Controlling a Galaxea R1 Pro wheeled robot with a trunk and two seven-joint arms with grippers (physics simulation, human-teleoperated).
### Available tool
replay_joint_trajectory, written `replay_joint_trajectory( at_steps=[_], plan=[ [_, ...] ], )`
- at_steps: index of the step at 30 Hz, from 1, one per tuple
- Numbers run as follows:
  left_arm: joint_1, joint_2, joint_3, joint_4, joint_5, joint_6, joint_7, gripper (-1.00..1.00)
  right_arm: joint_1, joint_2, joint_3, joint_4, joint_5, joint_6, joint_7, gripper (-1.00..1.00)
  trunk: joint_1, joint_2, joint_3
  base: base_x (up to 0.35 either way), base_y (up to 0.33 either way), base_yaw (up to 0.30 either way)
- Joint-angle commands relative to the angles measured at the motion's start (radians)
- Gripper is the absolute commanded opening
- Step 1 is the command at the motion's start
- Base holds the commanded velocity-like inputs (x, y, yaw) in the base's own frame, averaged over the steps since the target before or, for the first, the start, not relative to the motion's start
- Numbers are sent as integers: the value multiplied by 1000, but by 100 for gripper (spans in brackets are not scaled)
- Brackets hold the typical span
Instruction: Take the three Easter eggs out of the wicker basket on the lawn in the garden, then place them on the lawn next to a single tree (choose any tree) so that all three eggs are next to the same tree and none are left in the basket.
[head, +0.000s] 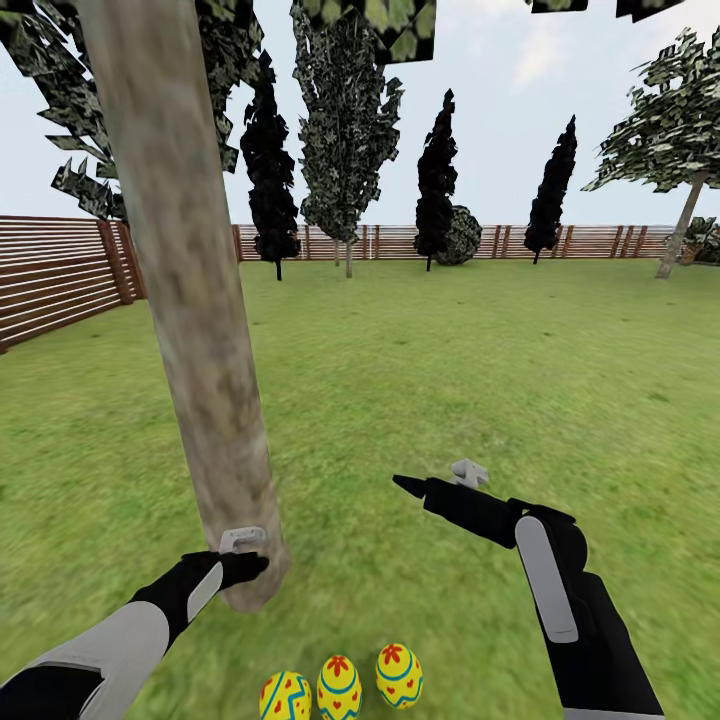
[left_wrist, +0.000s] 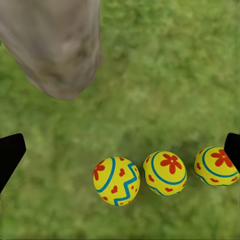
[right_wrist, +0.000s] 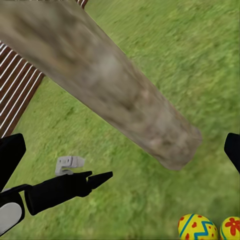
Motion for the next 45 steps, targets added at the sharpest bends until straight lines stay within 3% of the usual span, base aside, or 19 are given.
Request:
replay_joint_trajectory(
  at_steps=[1,45],
  plan=[
    [0,1,-8,-2,9,5,0,100,-1,1,-3,1,9,5,10,100,-4,7,2,0,0,0],
    [0,1,-9,-2,6,5,0,100,-1,3,1,40,7,4,10,100,-173,315,140,0,0,0]
  ],
)
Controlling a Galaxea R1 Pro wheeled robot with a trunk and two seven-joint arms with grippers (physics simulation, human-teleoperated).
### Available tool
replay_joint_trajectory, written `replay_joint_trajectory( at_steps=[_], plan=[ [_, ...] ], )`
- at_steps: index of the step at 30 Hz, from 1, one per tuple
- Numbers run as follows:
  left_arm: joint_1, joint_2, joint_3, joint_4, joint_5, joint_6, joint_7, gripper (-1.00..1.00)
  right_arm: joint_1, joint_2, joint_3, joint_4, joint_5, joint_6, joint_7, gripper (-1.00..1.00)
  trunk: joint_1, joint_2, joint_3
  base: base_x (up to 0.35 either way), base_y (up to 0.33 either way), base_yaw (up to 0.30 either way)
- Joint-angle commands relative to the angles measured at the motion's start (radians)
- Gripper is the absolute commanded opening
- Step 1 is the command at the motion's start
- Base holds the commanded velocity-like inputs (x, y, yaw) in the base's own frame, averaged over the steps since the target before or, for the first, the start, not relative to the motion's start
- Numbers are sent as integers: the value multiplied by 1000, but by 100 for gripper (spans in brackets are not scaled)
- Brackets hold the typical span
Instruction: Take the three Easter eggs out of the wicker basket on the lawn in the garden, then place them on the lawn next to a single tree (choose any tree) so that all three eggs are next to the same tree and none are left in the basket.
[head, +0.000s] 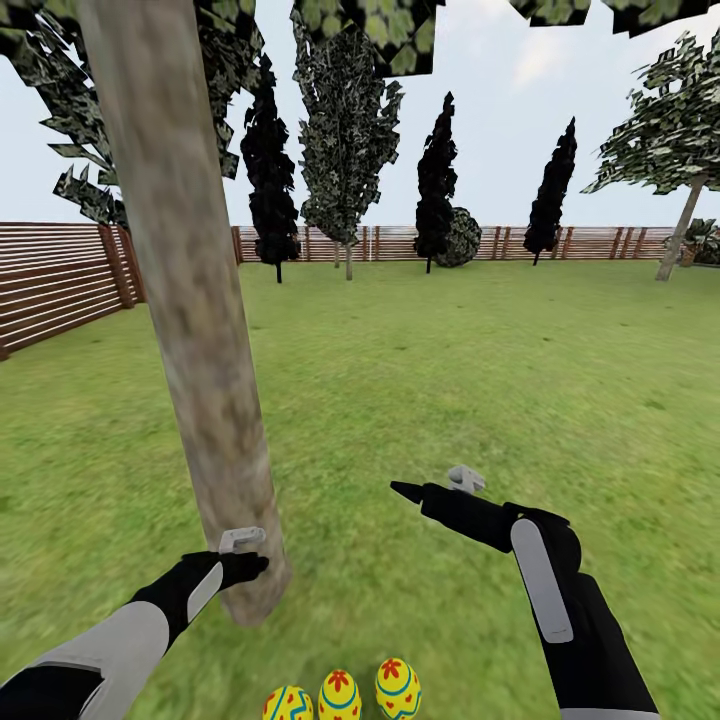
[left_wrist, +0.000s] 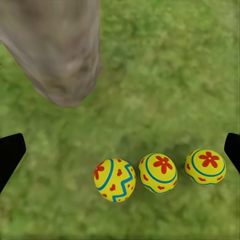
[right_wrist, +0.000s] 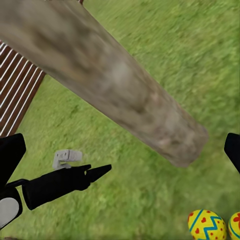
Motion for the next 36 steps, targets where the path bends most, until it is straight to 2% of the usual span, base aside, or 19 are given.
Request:
replay_joint_trajectory(
  at_steps=[1,36],
  plan=[
    [0,1,-8,-2,10,5,0,100,-1,1,-2,0,9,5,10,100,-4,7,2,0,0,0],
    [0,1,-8,-2,11,1,0,100,-1,0,-4,2,10,4,11,100,-138,252,112,0,0,0]
  ],
)
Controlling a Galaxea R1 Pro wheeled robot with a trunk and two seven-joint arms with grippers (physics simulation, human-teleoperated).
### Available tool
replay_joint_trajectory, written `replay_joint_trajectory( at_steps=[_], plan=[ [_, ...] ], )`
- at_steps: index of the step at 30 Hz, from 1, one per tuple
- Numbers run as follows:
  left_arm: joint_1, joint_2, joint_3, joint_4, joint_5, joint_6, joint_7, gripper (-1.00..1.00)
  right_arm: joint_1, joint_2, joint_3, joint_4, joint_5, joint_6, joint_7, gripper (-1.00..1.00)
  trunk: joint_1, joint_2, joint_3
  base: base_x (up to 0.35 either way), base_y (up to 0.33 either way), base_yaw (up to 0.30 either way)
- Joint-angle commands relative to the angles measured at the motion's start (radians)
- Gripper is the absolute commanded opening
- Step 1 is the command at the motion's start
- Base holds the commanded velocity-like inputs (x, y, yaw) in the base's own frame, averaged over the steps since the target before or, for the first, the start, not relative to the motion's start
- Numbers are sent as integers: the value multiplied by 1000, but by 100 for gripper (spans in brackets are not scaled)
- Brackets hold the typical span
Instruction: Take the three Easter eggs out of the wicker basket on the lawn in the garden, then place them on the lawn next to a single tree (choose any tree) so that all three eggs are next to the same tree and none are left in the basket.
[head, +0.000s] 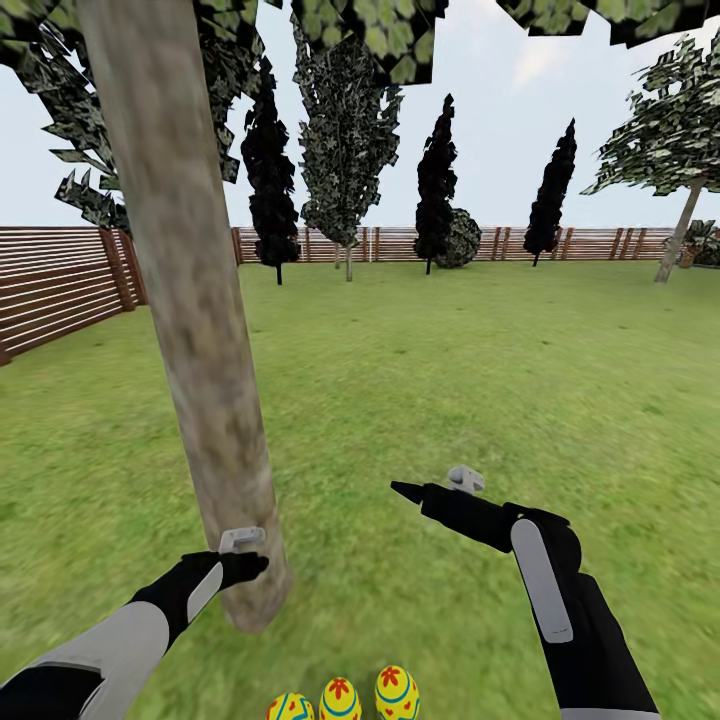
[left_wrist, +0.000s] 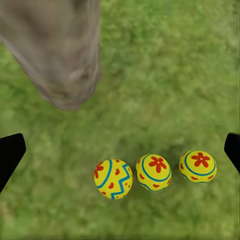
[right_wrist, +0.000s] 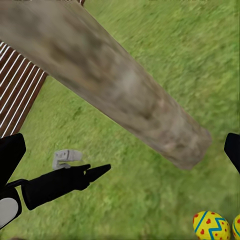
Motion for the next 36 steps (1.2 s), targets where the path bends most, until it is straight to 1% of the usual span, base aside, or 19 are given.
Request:
replay_joint_trajectory(
  at_steps=[1,8,13,18,21,22,23,24,25,26,27,28,29,30,31,34,35,36],
  plan=[
    [0,1,-8,-2,9,0,0,100,-1,1,-3,0,9,5,10,100,-4,6,2,0,0,0],
    [7,1,-8,8,10,-30,1,100,-1,1,-6,1,10,5,9,100,-31,55,24,0,0,0],
    [44,2,-7,10,13,-36,0,100,-1,1,-7,2,19,-11,-2,100,-50,90,40,0,0,0],
    [76,2,-7,10,11,-42,0,100,3,-7,-16,21,22,-23,-6,100,-69,125,55,0,0,0],
    [114,2,-9,11,6,-65,1,100,9,-15,-22,28,23,-25,-6,100,-81,146,65,0,0,0],
    [138,2,-10,11,5,-82,1,100,14,-25,-27,32,24,-26,-7,100,-84,153,68,0,0,0],
    [151,2,-10,11,5,-92,1,100,20,-31,-30,33,25,-27,-8,100,-88,160,71,0,0,0],
    [178,2,-11,12,5,-115,1,100,39,-44,-35,36,27,-28,-9,100,-92,167,74,0,0,0],
    [191,2,-11,12,4,-127,1,100,52,-51,-36,38,28,-28,-10,100,-96,174,77,0,0,0],
    [216,3,-12,12,3,-152,1,100,79,-65,-39,42,35,-29,-12,100,-100,181,80,0,0,0],
    [247,4,-13,13,3,-180,1,100,106,-76,-41,50,52,-41,-14,100,-104,188,83,0,0,0],
    [262,4,-13,13,3,-193,2,100,118,-80,-41,58,62,-52,-14,100,-107,195,87,0,0,0],
    [291,6,-13,13,3,-218,2,100,137,-87,-43,96,88,-93,-15,100,-111,202,90,0,0,0],
    [306,7,-13,12,3,-230,2,100,145,-90,-44,124,101,-121,-15,100,-115,209,93,0,0,0],
    [332,9,-14,13,3,-253,2,100,157,-97,-48,192,125,-181,-14,100,-119,216,96,0,0,0],
    [372,11,-14,13,2,-286,2,100,167,-110,-57,302,147,-266,-13,100,-130,237,105,0,0,0],
    [395,12,-14,13,2,-305,2,100,170,-121,-60,375,155,-316,-13,100,-134,244,109,0,0,0],
    [406,12,-14,15,2,-314,2,100,172,-126,-62,410,158,-340,-13,100,-138,251,112,0,0,0]
  ],
)
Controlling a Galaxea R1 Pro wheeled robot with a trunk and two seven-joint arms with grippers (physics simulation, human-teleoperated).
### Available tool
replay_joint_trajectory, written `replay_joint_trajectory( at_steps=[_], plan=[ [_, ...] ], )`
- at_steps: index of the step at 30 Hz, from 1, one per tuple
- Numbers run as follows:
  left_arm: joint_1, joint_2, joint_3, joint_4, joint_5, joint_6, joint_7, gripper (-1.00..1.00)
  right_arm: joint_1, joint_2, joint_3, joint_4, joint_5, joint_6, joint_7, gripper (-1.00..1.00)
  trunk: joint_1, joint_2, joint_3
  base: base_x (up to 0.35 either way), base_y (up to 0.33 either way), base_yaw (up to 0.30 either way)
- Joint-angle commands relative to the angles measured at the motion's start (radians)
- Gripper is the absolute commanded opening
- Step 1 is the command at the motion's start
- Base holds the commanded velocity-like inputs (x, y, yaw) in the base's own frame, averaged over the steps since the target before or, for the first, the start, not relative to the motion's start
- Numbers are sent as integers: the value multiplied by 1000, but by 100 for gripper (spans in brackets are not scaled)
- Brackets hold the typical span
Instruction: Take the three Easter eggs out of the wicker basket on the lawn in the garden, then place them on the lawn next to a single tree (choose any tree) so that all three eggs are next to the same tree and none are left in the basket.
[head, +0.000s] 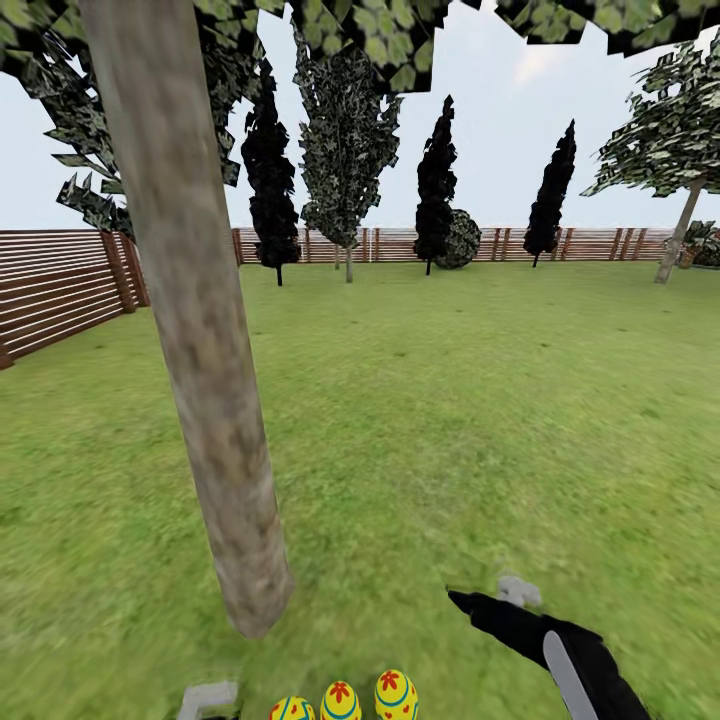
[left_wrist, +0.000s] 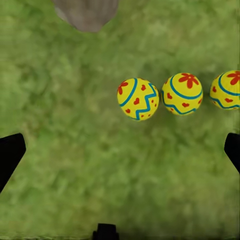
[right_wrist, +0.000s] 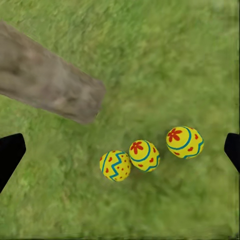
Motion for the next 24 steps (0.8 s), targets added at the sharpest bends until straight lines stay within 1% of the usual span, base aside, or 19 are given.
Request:
replay_joint_trajectory(
  at_steps=[1,2,3,6,7,9,10,12,13,14,17,24],
  plan=[
    [9,1,-8,4,10,-10,-1,100,0,-5,-3,35,1,-19,4,100,-4,6,2,0,0,0],
    [17,1,-8,10,10,-18,-1,100,1,-9,-4,70,2,-43,4,100,-8,13,5,0,0,0],
    [29,1,-8,29,11,-38,-1,100,2,-18,-5,138,5,-94,4,100,-11,20,8,0,0,0],
    [40,2,-8,65,11,-75,-1,100,3,-28,-6,229,8,-167,4,100,-23,41,18,0,0,0],
    [45,2,-8,87,12,-99,-1,100,4,-33,-6,282,9,-208,4,100,-27,48,21,0,0,0],
    [48,3,-8,108,12,-119,-1,100,4,-37,-7,331,10,-243,4,100,-34,62,27,0,0,0],
    [51,4,-8,124,12,-133,-1,100,4,-41,-7,376,11,-275,4,100,-38,69,30,0,0,0],
    [58,4,-8,134,13,-143,-1,100,4,-45,-6,416,11,-307,4,100,-46,83,36,0,0,0],
    [69,4,-8,140,13,-154,-1,100,4,-47,-5,453,11,-338,4,100,-50,90,40,0,0,0],
    [73,4,-7,142,13,-160,-1,100,4,-49,-4,470,11,-353,4,100,-54,97,43,0,0,0],
    [90,5,-7,150,13,-186,-1,100,5,-58,-1,561,12,-421,3,100,-65,118,52,0,0,0],
    [112,5,-5,152,14,-195,-1,100,5,-66,3,681,13,-510,0,100,-92,167,74,0,0,0]
  ],
)
